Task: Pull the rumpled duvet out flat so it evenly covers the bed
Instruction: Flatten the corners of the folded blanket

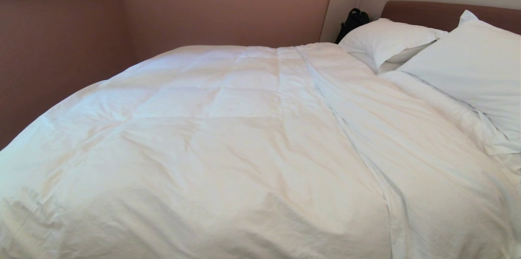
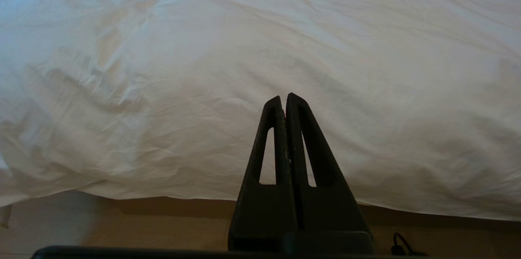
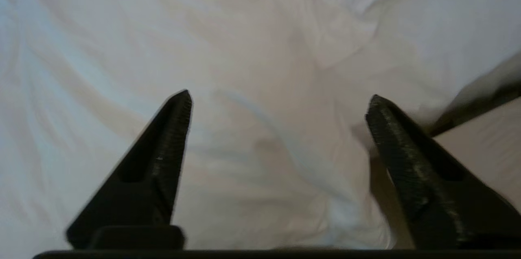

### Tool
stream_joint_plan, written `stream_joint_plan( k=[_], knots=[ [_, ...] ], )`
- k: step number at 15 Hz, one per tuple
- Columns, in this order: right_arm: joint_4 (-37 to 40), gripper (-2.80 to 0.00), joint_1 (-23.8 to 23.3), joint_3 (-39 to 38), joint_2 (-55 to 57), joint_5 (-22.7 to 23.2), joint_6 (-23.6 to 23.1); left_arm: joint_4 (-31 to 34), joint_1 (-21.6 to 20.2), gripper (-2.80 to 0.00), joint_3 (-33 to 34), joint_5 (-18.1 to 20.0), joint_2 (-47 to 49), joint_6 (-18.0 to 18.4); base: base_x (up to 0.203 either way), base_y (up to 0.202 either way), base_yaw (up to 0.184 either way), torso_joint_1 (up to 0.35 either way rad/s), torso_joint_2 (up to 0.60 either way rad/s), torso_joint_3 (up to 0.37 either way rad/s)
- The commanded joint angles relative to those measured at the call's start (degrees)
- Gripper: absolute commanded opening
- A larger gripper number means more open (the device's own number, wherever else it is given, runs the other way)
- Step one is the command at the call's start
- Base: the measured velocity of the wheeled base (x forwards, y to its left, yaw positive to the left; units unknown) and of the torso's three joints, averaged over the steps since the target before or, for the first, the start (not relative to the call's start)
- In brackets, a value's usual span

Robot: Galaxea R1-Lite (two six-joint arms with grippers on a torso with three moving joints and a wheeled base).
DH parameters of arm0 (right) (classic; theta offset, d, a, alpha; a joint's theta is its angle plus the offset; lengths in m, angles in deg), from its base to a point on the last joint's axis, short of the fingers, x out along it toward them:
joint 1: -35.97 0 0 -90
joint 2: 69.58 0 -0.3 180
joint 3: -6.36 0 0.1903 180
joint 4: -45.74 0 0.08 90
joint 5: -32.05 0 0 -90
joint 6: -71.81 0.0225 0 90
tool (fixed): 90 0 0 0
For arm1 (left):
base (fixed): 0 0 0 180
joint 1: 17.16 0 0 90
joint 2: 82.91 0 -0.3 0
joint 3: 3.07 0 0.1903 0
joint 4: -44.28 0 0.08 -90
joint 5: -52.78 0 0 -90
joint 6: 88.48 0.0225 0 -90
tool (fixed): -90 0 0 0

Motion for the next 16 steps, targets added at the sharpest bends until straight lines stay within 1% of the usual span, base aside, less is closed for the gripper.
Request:
stream_joint_plan(
  k=[1,8,11,14,16],
  knots=[
    [17.69,-2.80,0.17,-0.15,-0.30,0.16,-0.08,0.01,-0.02,-2.80,0.00,-0.04,0.02,-0.03,0.000,0.000,0.000,0.000,0.00,0.000],
    [17.67,-2.80,0.32,-0.73,0.55,0.04,-0.67,0.05,-0.02,-2.80,0.00,0.05,0.02,-0.03,0.000,0.000,0.000,0.000,0.00,0.000],
    [17.24,-2.80,0.26,-0.74,3.32,-0.19,-1.25,0.05,-0.02,-2.80,0.00,-0.01,0.02,-0.03,0.000,0.000,0.000,0.000,0.00,0.000],
    [17.07,-2.80,-0.08,-0.82,10.09,-0.46,-4.59,-0.04,-0.02,-2.80,0.00,0.01,0.02,-0.03,0.000,0.000,0.000,0.000,0.00,0.000],
    [16.27,-2.80,-1.39,-0.32,12.69,-0.47,-5.45,0.01,-0.02,-2.80,0.00,-0.04,0.02,-0.03,0.000,0.000,0.000,0.000,0.00,0.000]
  ],
)
